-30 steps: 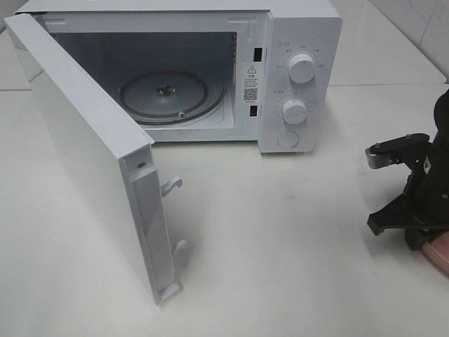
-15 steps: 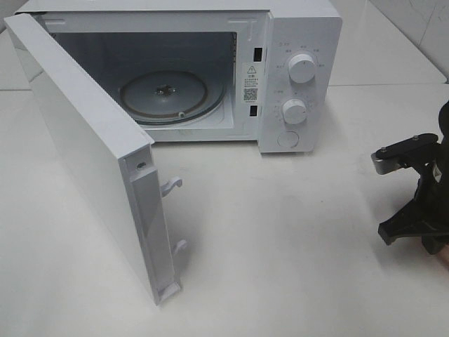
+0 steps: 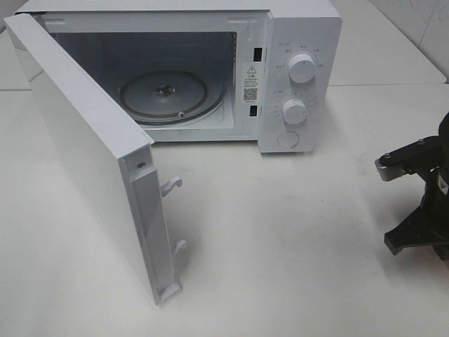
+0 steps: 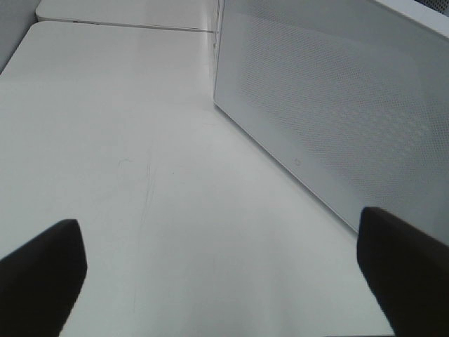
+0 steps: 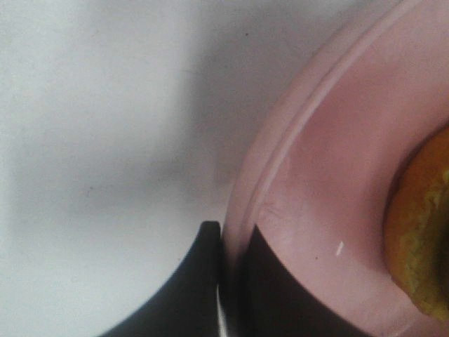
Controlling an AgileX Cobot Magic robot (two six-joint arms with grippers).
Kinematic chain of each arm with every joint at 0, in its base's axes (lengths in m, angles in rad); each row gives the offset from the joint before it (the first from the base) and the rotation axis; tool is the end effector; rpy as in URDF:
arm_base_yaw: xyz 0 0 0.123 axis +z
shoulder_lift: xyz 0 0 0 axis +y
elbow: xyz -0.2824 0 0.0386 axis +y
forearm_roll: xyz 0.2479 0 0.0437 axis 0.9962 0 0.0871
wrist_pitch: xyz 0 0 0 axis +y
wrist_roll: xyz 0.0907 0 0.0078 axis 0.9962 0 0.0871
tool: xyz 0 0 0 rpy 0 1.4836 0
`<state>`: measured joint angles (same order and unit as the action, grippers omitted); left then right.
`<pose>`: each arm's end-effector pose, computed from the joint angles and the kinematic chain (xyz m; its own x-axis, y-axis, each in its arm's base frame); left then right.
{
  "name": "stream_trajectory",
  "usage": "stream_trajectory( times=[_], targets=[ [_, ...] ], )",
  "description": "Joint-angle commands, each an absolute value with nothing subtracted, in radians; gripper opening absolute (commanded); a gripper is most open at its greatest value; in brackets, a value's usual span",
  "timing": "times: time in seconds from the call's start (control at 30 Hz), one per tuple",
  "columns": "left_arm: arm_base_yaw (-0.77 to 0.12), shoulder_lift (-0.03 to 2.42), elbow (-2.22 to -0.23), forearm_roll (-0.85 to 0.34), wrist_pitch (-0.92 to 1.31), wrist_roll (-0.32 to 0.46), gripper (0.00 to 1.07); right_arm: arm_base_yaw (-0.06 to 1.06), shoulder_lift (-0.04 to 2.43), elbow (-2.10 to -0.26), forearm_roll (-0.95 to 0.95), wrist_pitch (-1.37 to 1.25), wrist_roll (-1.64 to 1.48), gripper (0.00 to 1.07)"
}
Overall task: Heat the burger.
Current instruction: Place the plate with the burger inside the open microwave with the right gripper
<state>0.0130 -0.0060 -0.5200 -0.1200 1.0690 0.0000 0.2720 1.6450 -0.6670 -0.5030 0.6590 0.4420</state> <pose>-0.0087 -0.0097 0.2824 -0.4414 -0.0633 -0.8951 0.0560 0.9936 -0.0979 0.2397 0.0389 0.1339 -0.9668 -0.2382 -0.0930 -0.2024 0.9350 -0.2913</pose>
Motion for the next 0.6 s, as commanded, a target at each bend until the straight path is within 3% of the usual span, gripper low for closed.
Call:
stream_trajectory(
  times=[0.03, 0.6],
  targets=[
    [0.011, -0.021, -0.519, -0.123, 1.068, -0.008, 0.99, 0.293, 1.622, -0.66, -0.568, 0.708, 0.471, 0.0],
    [0.011, -0.021, -0.519, -0.123, 1.068, -0.008, 0.99, 0.426, 1.528, -0.621, -0.623, 0.839, 0.522, 0.0]
  ],
)
